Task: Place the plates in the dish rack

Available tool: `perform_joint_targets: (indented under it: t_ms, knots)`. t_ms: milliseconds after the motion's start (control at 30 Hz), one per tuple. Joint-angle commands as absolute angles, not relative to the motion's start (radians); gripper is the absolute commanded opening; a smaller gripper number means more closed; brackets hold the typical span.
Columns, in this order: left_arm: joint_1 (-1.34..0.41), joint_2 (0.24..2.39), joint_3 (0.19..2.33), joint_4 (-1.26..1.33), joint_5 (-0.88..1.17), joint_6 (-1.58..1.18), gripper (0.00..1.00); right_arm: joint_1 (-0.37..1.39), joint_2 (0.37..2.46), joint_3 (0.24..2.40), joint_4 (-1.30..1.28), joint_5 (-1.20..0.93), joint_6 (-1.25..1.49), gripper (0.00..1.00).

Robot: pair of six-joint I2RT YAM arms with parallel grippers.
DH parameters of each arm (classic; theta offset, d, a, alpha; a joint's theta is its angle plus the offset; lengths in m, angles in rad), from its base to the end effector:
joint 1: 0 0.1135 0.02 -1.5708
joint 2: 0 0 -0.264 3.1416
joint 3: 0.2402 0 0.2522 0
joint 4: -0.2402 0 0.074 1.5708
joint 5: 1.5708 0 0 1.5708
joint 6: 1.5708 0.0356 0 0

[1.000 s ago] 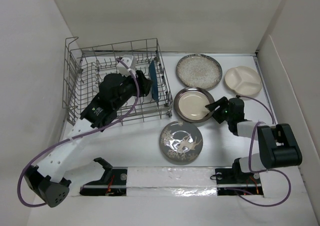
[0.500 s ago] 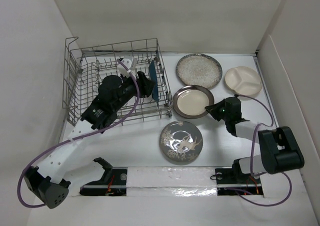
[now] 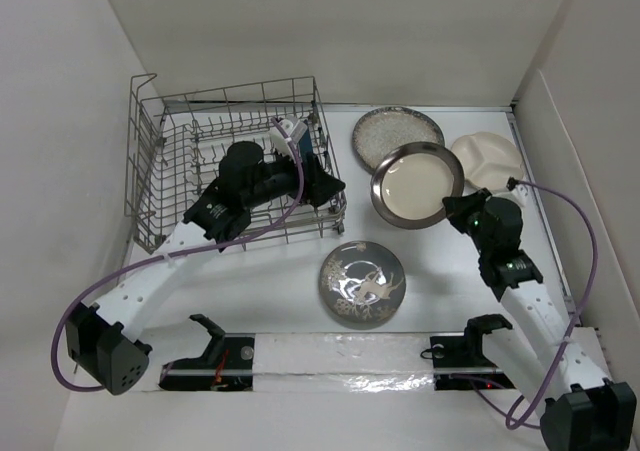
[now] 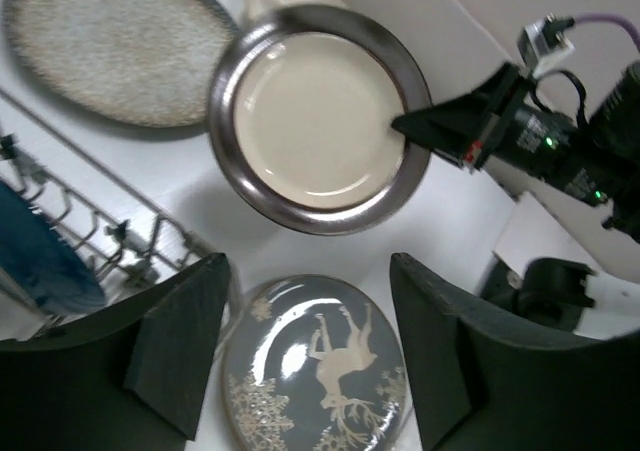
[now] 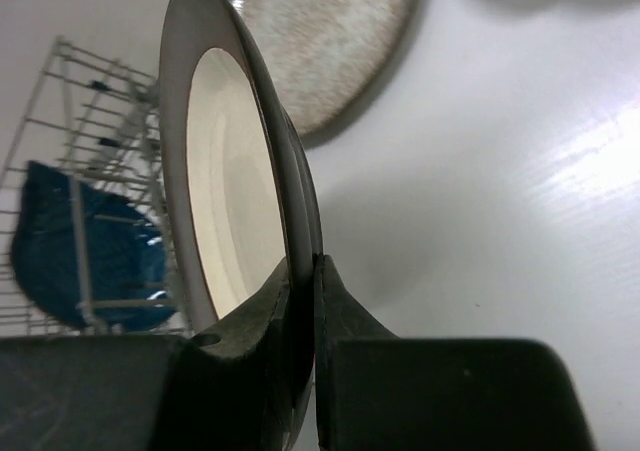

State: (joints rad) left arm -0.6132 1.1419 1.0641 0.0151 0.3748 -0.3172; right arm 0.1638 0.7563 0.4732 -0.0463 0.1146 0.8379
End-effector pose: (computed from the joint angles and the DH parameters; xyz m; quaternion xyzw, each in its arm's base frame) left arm 0.2100 -0.1637 0.3877 0.2318 0.6895 -0.4231 0.5402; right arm 0.1816 0.0259 0.2485 0.3000 0.7554 0.2379 0.5317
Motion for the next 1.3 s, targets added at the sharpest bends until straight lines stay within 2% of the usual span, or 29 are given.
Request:
perform_joint_targets:
  t_ms: [0,100,267,467,533,800,1100,1267]
  knots:
    - [-0.597,1.143,1.094,0.124,0.57,-0.347,0.63,0.167,0.704,0.65,0.124,0.034,0.807,0.0]
    - [-0.597,1.164,1.103,0.146,0.62,-0.356,0.67,0.167,0.747,0.707,0.169,-0.09,0.808,0.0]
    - [-0.597,1.169,1.089,0.123,0.571,-0.353,0.69,0.192,0.819,0.745,0.328,-0.247,0.887,0.0]
    - [-0.584,1.212,1.095,0.101,0.588,-0.377,0.73,0.256,0.897,0.762,0.428,-0.328,0.953,0.0]
    - [-0.584,1.223,1.106,0.056,0.533,-0.355,0.73,0.27,0.917,0.762,0.469,-0.35,0.977,0.0]
    - [-0.584,1.149,1.13,-0.041,0.302,-0.276,0.7,0.279,0.936,0.778,0.479,-0.324,0.976,0.0]
    - [-0.584,1.103,1.132,-0.08,0.151,-0.268,0.75,0.288,0.948,0.796,0.477,-0.316,0.957,0.0]
    - [-0.584,1.141,1.132,-0.08,0.152,-0.288,0.76,0.324,0.982,0.79,0.544,-0.33,0.977,0.0]
